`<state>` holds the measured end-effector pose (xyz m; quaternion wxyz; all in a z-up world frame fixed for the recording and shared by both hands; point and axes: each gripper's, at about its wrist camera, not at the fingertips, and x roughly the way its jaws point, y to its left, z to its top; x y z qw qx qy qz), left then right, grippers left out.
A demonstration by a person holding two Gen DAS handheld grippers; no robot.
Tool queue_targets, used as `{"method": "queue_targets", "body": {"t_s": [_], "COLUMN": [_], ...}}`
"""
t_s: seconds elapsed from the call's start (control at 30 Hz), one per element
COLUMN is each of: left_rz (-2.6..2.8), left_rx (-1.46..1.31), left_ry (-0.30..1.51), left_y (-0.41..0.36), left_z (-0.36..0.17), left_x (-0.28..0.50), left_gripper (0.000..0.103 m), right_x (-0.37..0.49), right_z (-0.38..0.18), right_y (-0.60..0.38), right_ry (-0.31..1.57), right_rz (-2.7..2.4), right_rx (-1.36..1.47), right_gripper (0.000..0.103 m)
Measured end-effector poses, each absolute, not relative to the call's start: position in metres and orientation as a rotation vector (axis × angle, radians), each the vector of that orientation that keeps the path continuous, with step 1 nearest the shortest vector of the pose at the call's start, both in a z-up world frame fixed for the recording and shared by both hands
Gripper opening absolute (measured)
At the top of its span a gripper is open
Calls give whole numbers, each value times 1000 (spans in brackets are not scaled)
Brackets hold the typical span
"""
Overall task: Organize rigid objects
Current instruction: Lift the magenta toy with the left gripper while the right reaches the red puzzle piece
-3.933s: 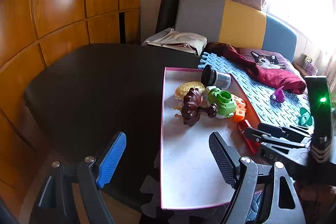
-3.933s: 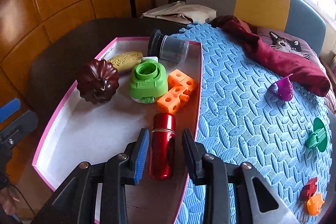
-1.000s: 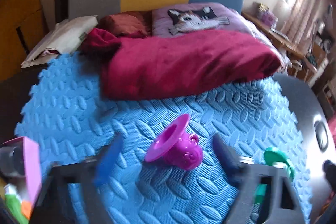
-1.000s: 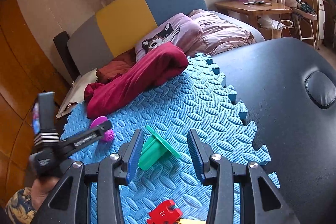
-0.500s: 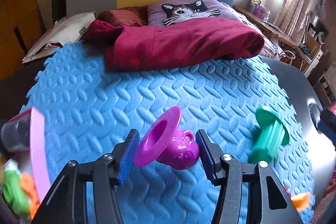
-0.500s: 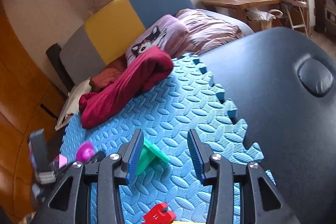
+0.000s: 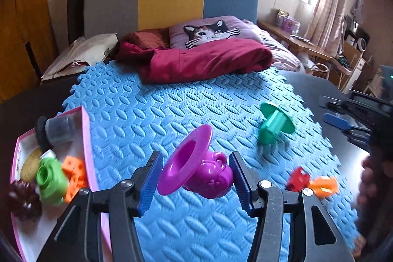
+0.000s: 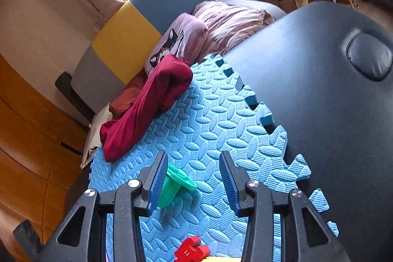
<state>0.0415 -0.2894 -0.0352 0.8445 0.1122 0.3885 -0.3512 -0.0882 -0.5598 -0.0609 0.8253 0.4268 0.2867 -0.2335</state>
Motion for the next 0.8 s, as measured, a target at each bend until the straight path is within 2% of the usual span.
{"method": "queue_targets", "body": {"t_s": [0.2,0.3,0.47,0.6,0.8], "left_rz": [-775,-789,-813,-817,-815], "left_rx": [222,222,194,166,123], "left_ry": [804,787,790,791,805], "left_y": [-262,-248,-223,-206,-189], "left_z": [-28,-25,-19,-17,-17], "left_x": [14,3,-3,-4,-2], "left_gripper": [57,57,57,57,57], "right_x": [-69,-54,-37,-38,-42], "right_z": [-74,-84,-92,-89,-93], "right_y": [-547,-531,-497,-482,-454], "right_ry": [738,852,1008,1065,1170], "right_rz": [-410,-319,-239,-197,-190], "right_rx": [886,840,676,607,379], "right_gripper": [45,49,52,66,70]}}
